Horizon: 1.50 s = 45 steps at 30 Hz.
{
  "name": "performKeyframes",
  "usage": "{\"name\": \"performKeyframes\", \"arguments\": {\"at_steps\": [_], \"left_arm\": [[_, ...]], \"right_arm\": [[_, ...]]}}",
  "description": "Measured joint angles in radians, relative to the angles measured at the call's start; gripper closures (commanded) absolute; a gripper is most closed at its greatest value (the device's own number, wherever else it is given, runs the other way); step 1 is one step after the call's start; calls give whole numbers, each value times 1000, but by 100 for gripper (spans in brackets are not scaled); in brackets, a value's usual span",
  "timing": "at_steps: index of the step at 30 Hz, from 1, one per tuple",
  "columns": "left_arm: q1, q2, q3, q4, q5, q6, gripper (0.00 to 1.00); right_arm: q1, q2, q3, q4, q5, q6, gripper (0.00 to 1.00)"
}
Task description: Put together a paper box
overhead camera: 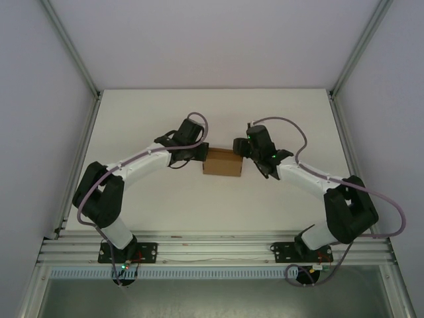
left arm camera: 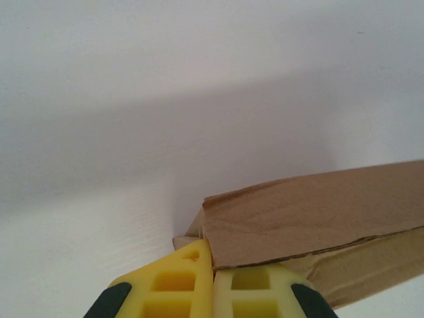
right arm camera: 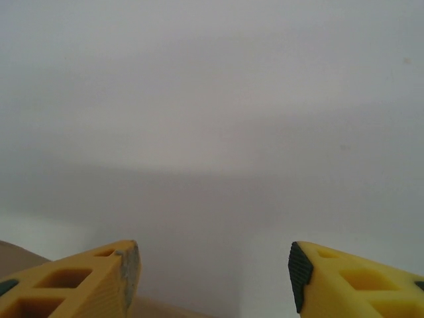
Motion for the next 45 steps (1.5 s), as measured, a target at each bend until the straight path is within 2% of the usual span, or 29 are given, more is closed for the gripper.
{"name": "performKeyframes", "arguments": {"at_steps": [3,6,8,10,14,18,24,28,32,33,37,42,45], "left_arm": [[-2,0,3,-13,9,10,85],[-2,0,10,-40,23,29,70],[-2,0,17,-72,27,37,66],[-3,-2,31,-109,28,51,56],[-4,-8,52,-184,39,69,42],[-6,-31,64,-243,74,83,30],[-6,-65,106,-272,146,59,21],[0,-71,138,-262,155,6,25],[37,-44,141,-235,192,-41,37],[47,-35,133,-219,202,-49,41],[78,-26,20,-132,249,-84,45],[85,-48,-126,49,348,-127,68],[89,-63,-194,167,393,-150,77]], "right_arm": [[0,0,-31,19,-7,27,42],[0,-4,-60,41,-11,57,42],[-2,-14,-76,54,-13,71,43],[-2,-24,-89,64,-15,80,44],[-2,-43,-112,78,-24,94,49],[-2,-65,-151,118,-31,116,52],[-2,-90,-222,217,-50,139,55],[-2,-94,-256,280,-60,143,56],[-2,-94,-264,301,-60,146,56],[-2,-94,-268,306,-60,147,57],[-2,-96,-284,332,-60,158,57],[-1,-95,-323,401,-64,174,58],[-1,-86,-338,442,-68,178,63]]}}
